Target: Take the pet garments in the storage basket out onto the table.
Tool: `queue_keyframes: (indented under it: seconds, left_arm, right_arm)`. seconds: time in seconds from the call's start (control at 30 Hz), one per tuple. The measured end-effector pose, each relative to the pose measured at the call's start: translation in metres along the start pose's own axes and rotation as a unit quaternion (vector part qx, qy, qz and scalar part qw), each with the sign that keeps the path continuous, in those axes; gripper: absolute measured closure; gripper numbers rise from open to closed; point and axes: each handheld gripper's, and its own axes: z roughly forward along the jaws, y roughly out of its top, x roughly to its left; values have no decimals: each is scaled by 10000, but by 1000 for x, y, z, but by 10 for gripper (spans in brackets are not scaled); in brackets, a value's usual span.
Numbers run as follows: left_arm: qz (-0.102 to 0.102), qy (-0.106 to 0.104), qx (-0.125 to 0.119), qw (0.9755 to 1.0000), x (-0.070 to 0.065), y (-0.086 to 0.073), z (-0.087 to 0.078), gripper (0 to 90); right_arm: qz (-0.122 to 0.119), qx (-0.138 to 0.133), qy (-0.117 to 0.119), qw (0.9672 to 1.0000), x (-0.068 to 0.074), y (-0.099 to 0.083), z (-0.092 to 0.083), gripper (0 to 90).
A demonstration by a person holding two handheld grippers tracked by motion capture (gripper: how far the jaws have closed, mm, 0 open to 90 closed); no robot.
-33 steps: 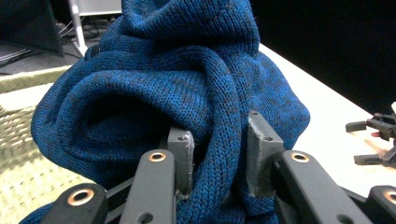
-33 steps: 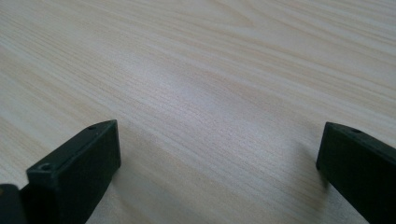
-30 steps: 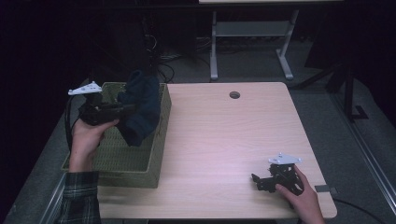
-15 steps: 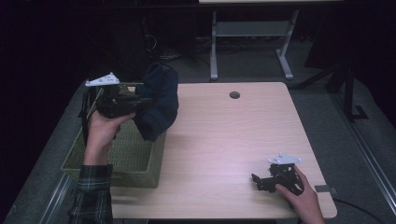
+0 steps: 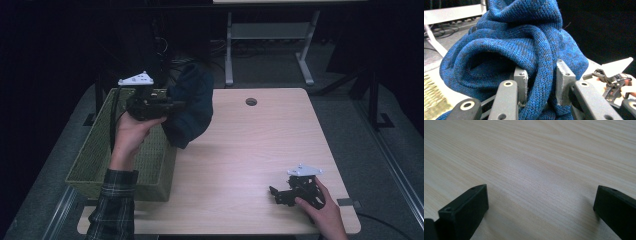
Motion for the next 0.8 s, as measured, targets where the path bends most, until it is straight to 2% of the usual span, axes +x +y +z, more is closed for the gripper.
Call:
queue_keyframes:
  seconds: [0.27, 0.4, 0.8]
  left_arm:
    - [99, -182, 26, 9998, -12, 7, 24, 675]
    - [210, -222, 121, 9995, -19, 9, 37, 675]
    - [347, -355, 302, 9983, -39, 1, 88, 675]
  right_arm:
    - [-9, -6, -4, 10000, 0, 0, 0, 0]
    - [-11, -7, -5, 10000, 0, 0, 0, 0]
    - [-6, -4, -9, 10000, 0, 0, 0, 0]
